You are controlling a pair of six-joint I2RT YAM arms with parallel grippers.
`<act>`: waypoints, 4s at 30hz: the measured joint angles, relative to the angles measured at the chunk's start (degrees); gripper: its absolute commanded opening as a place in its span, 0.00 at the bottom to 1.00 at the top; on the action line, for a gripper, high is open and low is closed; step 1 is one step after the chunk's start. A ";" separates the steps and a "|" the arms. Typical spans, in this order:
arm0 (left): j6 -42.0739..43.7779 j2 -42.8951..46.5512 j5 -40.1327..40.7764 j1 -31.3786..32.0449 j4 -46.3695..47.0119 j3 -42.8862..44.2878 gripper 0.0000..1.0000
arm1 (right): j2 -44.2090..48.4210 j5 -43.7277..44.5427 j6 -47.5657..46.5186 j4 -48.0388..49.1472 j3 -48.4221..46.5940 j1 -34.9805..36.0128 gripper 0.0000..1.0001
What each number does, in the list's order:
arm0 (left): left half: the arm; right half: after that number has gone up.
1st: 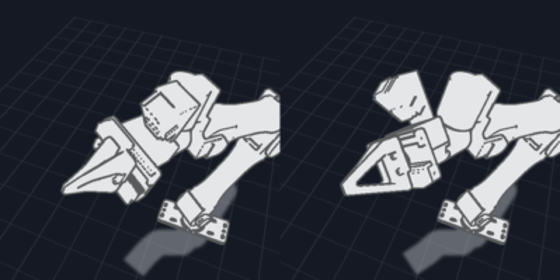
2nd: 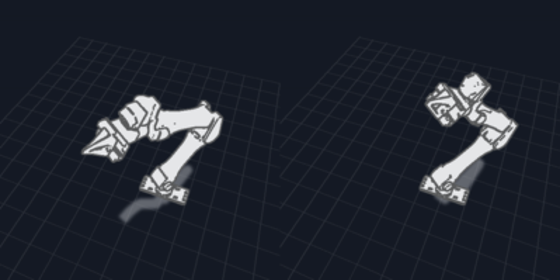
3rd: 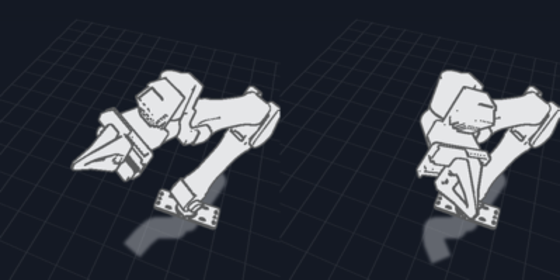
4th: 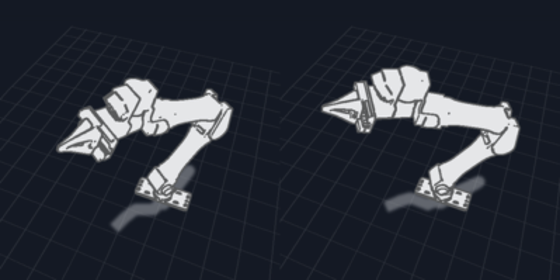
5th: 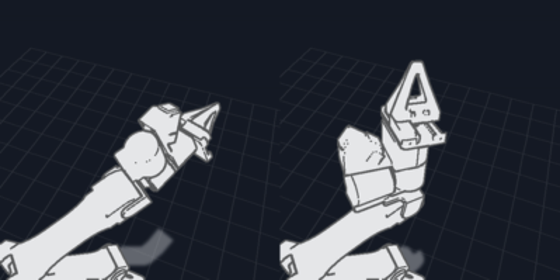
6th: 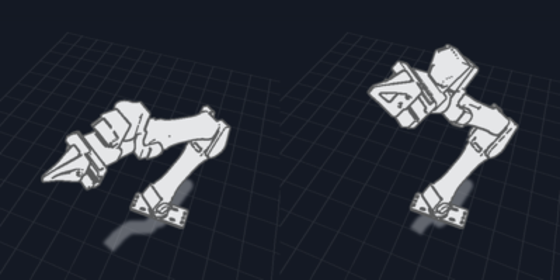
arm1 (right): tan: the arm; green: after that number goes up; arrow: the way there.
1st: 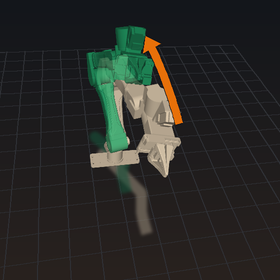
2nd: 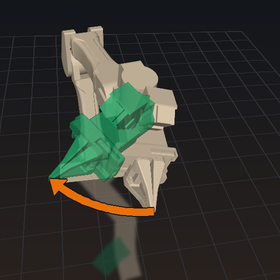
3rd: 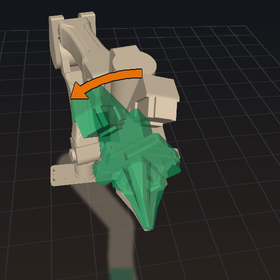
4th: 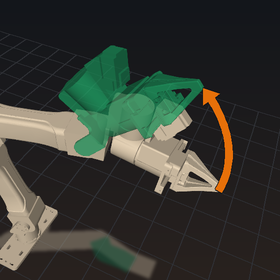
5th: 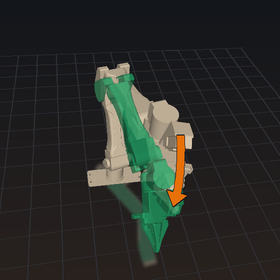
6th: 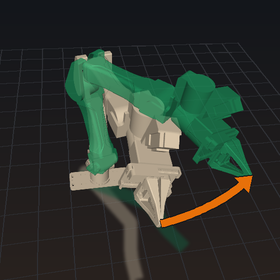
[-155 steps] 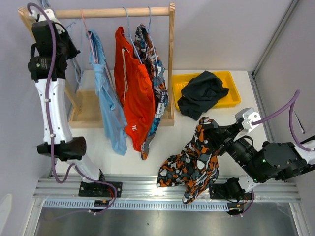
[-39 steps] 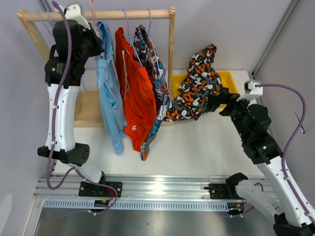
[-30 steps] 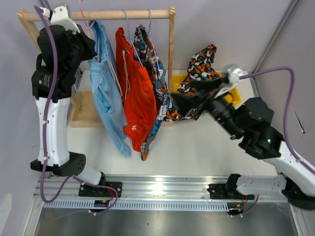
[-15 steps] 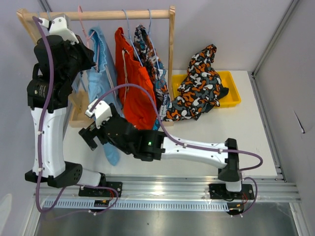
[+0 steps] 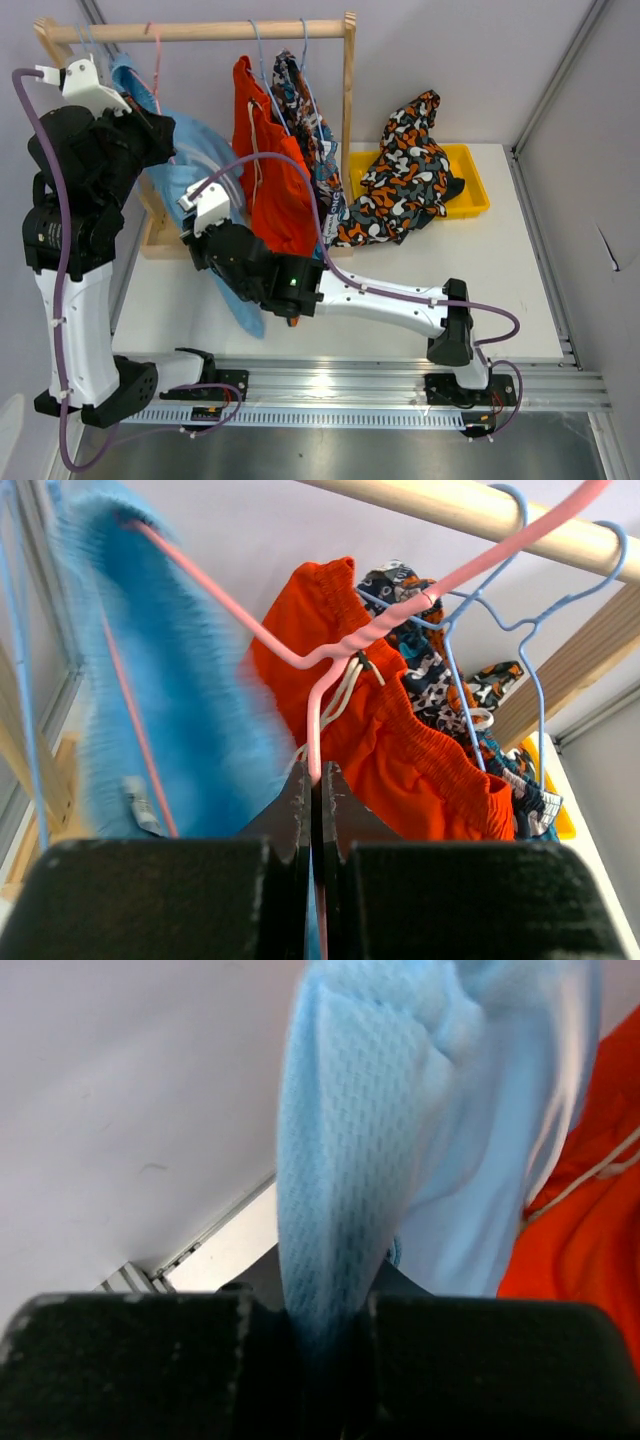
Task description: Remove the shorts from the hanger
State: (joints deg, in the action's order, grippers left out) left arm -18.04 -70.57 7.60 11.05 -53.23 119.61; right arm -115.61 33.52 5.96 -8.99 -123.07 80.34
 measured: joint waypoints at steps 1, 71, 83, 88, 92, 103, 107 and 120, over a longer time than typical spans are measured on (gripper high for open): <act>-0.11 0.09 0.28 -0.02 -0.04 0.00 0.00 | 0.31 0.96 0.68 0.70 0.85 0.50 0.00; 3.19 -11.28 2.05 1.20 0.31 11.87 0.00 | 46.03 30.14 -36.17 -2.75 6.80 10.43 0.00; 4.02 -28.65 1.40 -0.83 6.12 20.55 0.00 | 57.77 30.82 -26.12 -11.34 29.53 6.34 0.00; 4.04 -28.33 2.14 -1.40 7.89 16.61 0.04 | 60.39 29.88 -25.40 -11.93 30.27 1.20 0.00; 4.04 -28.17 2.84 -1.84 8.28 13.31 0.06 | 57.48 25.24 -22.86 -17.57 24.39 -6.16 0.00; 4.48 -24.76 3.37 -3.10 12.68 2.80 0.25 | 43.15 -1.03 -10.78 -29.22 20.61 -38.82 0.00; 5.22 -22.23 3.08 -3.98 13.07 -0.98 0.82 | 37.75 -7.26 -8.31 -30.56 15.74 -49.72 0.00; 4.98 -16.13 1.14 -7.06 15.43 -9.70 0.99 | 14.78 -16.48 -1.44 -22.53 -20.44 -70.88 0.00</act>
State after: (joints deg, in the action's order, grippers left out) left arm -13.06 -86.70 8.73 3.99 -37.80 109.91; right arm -100.84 17.04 4.51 -31.53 -143.50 9.45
